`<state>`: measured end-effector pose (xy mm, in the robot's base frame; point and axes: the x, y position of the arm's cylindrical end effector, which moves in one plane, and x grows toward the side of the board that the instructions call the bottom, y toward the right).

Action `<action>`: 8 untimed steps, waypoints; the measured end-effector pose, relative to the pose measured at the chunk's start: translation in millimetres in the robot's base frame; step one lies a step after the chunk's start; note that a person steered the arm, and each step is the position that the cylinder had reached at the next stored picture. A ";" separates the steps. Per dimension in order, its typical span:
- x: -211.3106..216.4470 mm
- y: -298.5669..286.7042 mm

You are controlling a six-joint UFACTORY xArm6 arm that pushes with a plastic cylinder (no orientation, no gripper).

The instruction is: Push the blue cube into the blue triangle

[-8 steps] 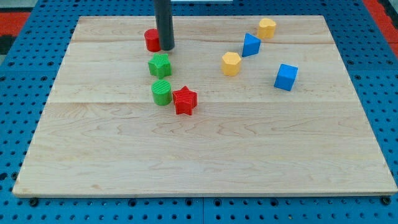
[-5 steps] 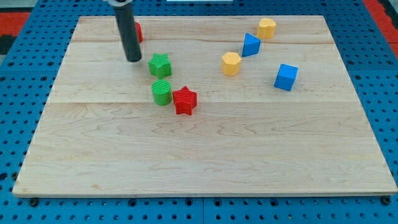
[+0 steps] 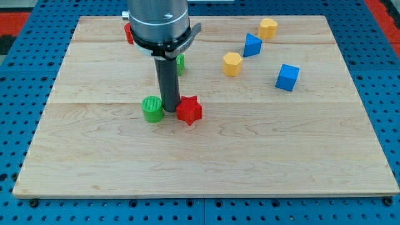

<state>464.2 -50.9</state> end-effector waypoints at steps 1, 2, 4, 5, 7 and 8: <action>19.3 12.4; 23.6 -40.7; -31.1 -73.0; -81.8 -75.3; -74.8 -115.1; -99.4 -116.5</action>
